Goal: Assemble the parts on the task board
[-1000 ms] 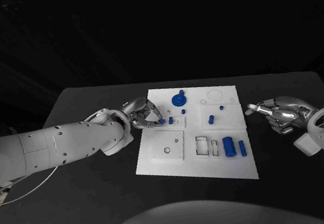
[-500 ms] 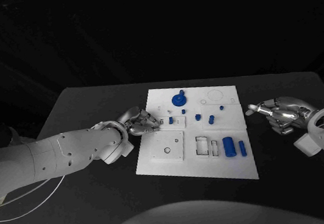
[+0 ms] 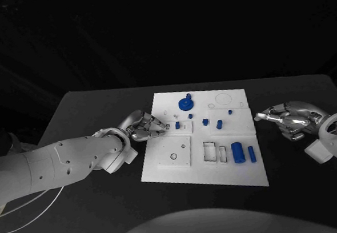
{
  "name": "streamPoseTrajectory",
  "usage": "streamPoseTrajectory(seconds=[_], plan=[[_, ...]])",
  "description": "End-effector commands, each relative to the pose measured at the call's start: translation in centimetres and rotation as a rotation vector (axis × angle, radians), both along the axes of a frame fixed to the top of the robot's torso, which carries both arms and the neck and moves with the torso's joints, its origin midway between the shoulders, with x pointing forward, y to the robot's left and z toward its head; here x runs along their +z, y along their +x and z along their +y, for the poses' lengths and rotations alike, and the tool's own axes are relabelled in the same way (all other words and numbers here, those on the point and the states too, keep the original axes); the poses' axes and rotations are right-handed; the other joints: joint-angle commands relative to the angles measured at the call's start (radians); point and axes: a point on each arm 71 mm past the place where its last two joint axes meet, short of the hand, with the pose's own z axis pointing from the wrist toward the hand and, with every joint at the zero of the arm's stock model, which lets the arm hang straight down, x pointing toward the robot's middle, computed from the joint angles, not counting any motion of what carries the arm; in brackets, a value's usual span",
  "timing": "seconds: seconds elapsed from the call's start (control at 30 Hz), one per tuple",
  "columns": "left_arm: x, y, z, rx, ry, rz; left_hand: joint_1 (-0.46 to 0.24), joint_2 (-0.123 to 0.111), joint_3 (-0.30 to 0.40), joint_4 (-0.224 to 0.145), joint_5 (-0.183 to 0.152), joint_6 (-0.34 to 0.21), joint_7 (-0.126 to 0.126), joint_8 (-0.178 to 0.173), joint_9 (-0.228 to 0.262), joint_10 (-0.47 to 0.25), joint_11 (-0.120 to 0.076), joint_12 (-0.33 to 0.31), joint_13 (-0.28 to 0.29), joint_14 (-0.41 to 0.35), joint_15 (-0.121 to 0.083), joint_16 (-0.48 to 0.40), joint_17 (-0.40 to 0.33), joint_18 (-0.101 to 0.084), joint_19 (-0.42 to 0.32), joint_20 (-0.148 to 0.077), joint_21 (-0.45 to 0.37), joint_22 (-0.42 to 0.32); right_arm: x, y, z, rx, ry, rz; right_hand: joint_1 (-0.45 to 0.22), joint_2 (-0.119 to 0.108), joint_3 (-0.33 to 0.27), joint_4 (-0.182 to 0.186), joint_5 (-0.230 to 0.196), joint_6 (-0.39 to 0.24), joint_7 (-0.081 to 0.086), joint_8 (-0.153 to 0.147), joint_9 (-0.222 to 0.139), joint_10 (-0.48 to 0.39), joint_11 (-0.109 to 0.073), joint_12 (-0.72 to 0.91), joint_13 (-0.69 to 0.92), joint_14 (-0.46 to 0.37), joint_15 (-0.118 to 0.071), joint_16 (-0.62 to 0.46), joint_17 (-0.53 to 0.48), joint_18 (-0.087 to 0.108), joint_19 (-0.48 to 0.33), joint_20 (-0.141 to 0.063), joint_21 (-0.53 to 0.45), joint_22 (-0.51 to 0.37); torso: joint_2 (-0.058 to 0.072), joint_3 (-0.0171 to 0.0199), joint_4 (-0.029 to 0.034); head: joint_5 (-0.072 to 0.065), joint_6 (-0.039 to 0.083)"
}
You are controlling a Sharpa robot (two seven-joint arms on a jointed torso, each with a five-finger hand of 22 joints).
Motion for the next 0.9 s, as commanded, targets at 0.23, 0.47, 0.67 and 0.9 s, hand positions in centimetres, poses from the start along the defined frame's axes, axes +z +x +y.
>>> streamPoseTrajectory(seconds=[0.23,0.47,0.67,0.9], plan=[[4.7,0.3,-0.8,-0.08,0.027,-0.193,-0.036,0.004,-0.027,0.001,-0.006,-0.01,0.008,-0.012,-0.008,0.105,0.014,0.0,0.263,0.106,0.016,0.002,0.263,-0.017,0.072,0.01,0.009,0.244,3.4,0.2,3.3,0.13,-0.097,-0.263,0.139,-0.025,0.046,-0.097,-0.096,0.025,-0.008,-0.017,-0.025,0.111,-0.046,-0.004,0.11,0.106,-0.025,0.003,0.263,-0.007,0.048,-0.013,0.029,0.233,0.0,-0.0008,0.0001,-0.009,0.0],[7.9,0.7,-0.9,-0.112,0.067,-0.249,-0.052,0.012,-0.036,0.002,0.008,-0.006,0.007,-0.013,-0.011,0.105,0.014,0.0,0.263,0.106,0.016,0.002,0.263,-0.02,0.08,0.012,0.022,0.248,6.0,1.1,7.2,0.259,-0.261,-0.407,0.146,-0.061,0.05,-0.118,-0.099,-0.004,0.0,-0.067,-0.061,0.111,-0.041,-0.004,0.11,0.106,-0.025,0.003,0.263,-0.009,0.06,-0.014,0.035,0.236,-0.001,-0.0025,0.0023,-0.013,0.0],[10.1,1.1,-0.9,-0.114,0.09,-0.297,-0.058,0.021,-0.035,0.002,0.018,-0.003,0.005,-0.013,-0.012,0.105,0.012,0.0,0.263,0.106,0.015,0.002,0.263,-0.02,0.08,0.012,0.022,0.248,6.2,2.1,11.3,0.376,-0.473,-0.485,0.096,-0.098,0.041,-0.105,-0.042,-0.029,0.018,-0.076,-0.064,0.111,-0.028,-0.004,0.11,0.106,-0.016,0.003,0.263,-0.006,0.051,-0.008,0.024,0.231,0.001,-0.001,0.0034,-0.004,0.0],[10.8,0.9,-0.9,-0.107,0.093,-0.31,-0.057,0.028,-0.032,0.001,0.026,-0.001,0.003,-0.013,-0.013,0.105,0.01,0.0,0.263,0.106,0.014,0.002,0.263,-0.02,0.081,0.012,0.023,0.249,5.9,2.8,14.8,0.44,-0.621,-0.511,0.014,-0.123,0.038,-0.074,0.003,-0.024,0.026,-0.051,-0.039,0.111,-0.019,-0.004,0.11,0.106,-0.009,0.003,0.263,-0.01,0.067,-0.001,0.034,0.236,0.002,-0.0028,0.0031,0.014,0.0]])
